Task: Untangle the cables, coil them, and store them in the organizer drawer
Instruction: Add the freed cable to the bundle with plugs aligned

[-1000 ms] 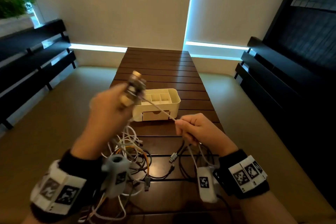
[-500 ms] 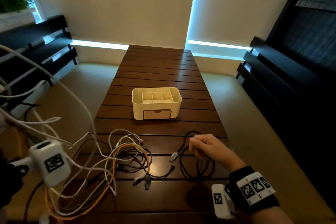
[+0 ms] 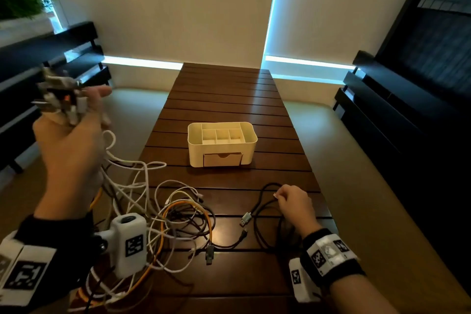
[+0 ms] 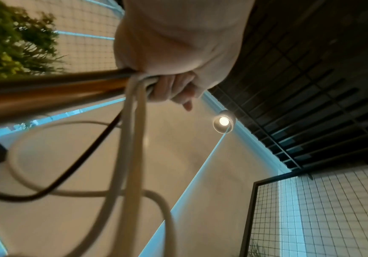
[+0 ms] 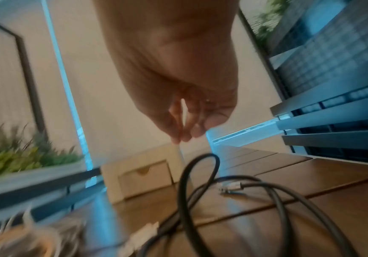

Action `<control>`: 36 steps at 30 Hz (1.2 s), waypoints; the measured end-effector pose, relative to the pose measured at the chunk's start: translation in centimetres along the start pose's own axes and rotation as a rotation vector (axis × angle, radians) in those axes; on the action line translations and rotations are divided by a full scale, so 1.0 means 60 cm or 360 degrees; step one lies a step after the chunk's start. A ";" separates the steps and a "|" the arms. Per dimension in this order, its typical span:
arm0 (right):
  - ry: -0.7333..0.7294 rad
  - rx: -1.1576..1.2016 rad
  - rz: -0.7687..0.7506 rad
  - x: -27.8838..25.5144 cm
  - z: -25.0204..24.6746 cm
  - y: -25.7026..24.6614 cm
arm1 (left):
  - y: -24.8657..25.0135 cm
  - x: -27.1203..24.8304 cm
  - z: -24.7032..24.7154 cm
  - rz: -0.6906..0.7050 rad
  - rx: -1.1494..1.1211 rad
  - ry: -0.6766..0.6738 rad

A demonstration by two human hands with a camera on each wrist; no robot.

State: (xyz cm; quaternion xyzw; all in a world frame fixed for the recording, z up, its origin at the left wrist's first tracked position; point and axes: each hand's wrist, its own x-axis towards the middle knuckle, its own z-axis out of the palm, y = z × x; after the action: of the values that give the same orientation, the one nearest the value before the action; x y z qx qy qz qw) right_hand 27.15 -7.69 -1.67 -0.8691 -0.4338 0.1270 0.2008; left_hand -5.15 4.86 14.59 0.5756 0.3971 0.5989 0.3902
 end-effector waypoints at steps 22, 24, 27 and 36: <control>-0.0262 -0.0352 -0.0659 -0.002 0.124 -0.034 | -0.026 -0.081 0.102 -0.0103 -0.0436 -0.0291; -0.0074 0.0111 -0.0498 -0.002 0.097 -0.052 | -0.031 -0.082 0.114 -0.0128 -0.0387 -0.0305; 0.0156 0.1025 -0.0332 -0.016 0.032 -0.101 | -0.045 -0.093 0.139 -0.0162 -0.0303 -0.0450; -0.0023 0.1824 -0.0691 -0.105 -0.096 -0.202 | -0.067 -0.128 0.198 -0.0310 -0.0403 -0.0671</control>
State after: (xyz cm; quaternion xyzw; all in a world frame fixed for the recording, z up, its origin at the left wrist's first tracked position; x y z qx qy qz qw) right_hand 17.19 -7.57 9.31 -0.5136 -0.4650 0.3022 0.6547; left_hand 7.03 -0.39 8.25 0.5932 0.2825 0.4703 0.5892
